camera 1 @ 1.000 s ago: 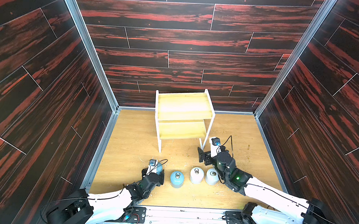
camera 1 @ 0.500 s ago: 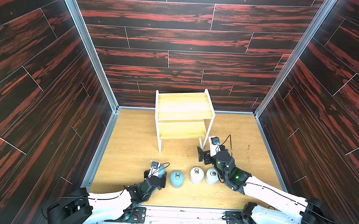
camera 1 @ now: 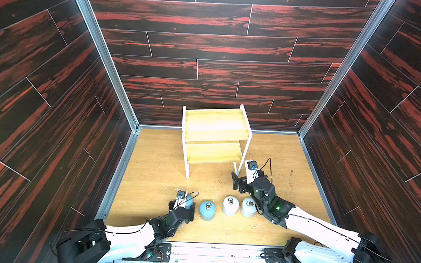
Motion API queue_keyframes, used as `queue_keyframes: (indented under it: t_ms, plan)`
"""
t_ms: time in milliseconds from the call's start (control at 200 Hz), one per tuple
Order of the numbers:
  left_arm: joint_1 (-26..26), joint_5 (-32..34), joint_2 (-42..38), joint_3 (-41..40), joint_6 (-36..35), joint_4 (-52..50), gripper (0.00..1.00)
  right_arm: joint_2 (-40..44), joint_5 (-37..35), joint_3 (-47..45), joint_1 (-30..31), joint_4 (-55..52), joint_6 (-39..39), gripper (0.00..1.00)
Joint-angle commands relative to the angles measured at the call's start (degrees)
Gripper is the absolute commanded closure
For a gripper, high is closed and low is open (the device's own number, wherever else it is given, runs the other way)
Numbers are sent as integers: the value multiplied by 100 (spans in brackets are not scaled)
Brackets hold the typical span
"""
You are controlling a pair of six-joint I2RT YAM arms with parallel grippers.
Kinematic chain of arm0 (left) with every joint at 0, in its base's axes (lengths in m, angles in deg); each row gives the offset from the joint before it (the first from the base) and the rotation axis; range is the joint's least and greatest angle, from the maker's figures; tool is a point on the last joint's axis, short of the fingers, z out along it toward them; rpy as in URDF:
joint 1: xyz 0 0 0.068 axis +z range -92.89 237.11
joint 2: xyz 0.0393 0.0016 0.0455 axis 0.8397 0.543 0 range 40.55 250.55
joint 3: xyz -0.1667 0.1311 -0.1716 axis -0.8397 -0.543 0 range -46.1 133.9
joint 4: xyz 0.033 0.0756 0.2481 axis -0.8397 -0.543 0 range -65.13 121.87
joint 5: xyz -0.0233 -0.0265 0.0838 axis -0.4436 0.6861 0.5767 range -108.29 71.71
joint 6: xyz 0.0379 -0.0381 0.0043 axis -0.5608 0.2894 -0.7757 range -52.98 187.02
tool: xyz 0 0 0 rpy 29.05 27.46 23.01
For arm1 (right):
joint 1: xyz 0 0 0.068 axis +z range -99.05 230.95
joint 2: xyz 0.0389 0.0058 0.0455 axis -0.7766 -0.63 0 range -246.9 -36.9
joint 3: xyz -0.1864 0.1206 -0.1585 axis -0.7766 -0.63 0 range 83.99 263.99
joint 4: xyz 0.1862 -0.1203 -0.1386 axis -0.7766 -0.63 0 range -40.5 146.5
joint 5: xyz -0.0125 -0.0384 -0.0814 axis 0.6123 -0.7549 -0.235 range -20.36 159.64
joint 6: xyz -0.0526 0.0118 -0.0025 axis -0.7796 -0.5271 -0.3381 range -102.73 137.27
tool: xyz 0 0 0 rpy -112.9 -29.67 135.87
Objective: Remove the tea canisters from the shelf
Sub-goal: Place the tea canister at the center of the board.
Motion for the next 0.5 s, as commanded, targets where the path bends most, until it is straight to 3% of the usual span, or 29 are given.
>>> queue_keyframes:
  t_ms: [0,241,496]
  plan:
    - [-23,56,152,31,66,366,24,-28,-37,91,-48,44,-20,2]
    - [-49,-11,469,33,98,509,22,-13,-54,83,-54,32,-39,2]
    - [-76,6,259,35,125,210,18,-11,-63,65,-83,57,-40,2]
